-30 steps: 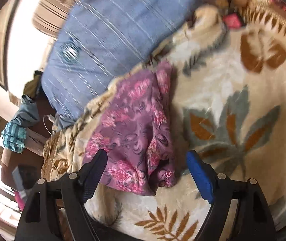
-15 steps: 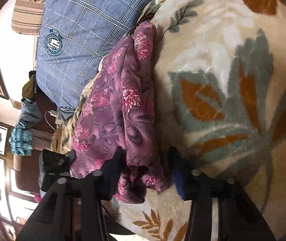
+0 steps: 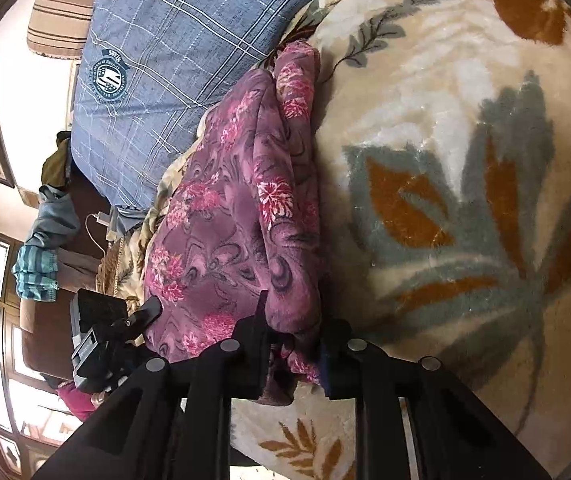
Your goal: Fold small clothes
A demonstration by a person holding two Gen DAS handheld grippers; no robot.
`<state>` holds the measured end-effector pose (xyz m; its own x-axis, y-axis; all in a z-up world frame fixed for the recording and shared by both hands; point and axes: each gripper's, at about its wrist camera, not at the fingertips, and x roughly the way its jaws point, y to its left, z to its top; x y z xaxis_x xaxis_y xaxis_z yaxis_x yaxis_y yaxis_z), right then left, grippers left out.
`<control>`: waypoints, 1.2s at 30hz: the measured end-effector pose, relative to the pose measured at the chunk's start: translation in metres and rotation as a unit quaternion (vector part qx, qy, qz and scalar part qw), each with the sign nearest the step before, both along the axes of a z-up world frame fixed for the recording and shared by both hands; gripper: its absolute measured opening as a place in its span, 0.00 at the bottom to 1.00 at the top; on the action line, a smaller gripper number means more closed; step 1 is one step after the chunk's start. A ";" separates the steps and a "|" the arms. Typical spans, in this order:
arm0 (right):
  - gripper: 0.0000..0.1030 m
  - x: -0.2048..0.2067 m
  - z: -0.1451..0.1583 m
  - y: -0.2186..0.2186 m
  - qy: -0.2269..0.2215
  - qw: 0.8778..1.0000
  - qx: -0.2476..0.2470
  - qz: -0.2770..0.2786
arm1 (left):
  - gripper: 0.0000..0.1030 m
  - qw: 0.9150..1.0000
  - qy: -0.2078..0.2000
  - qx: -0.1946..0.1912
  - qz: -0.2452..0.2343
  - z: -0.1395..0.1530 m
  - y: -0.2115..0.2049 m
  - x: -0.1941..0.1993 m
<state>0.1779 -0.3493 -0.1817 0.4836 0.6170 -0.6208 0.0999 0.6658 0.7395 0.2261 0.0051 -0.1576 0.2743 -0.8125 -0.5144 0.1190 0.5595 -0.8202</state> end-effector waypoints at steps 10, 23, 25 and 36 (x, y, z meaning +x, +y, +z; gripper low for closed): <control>0.47 -0.028 0.020 0.007 -0.039 0.999 -0.012 -0.005 | 0.68 0.992 -0.081 0.091 0.033 0.026 0.002 -0.040; 0.59 -0.045 0.015 0.012 -0.016 0.997 -0.062 -0.031 | 0.66 0.973 -0.098 0.203 0.057 0.011 -0.007 -0.072; 0.69 -0.056 0.015 0.016 -0.009 0.995 -0.089 -0.049 | 0.66 0.960 -0.117 0.247 0.065 0.008 -0.009 -0.087; 0.71 -0.130 0.004 0.066 0.016 0.977 -0.204 -0.068 | 0.74 0.899 -0.137 0.411 0.054 -0.005 -0.039 -0.145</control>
<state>0.0477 -0.2835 -0.1773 0.5191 0.2476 -0.8181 0.2264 0.8831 0.4109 0.0809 -0.0344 -0.1626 0.5375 -0.1488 -0.8300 0.1622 0.9842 -0.0714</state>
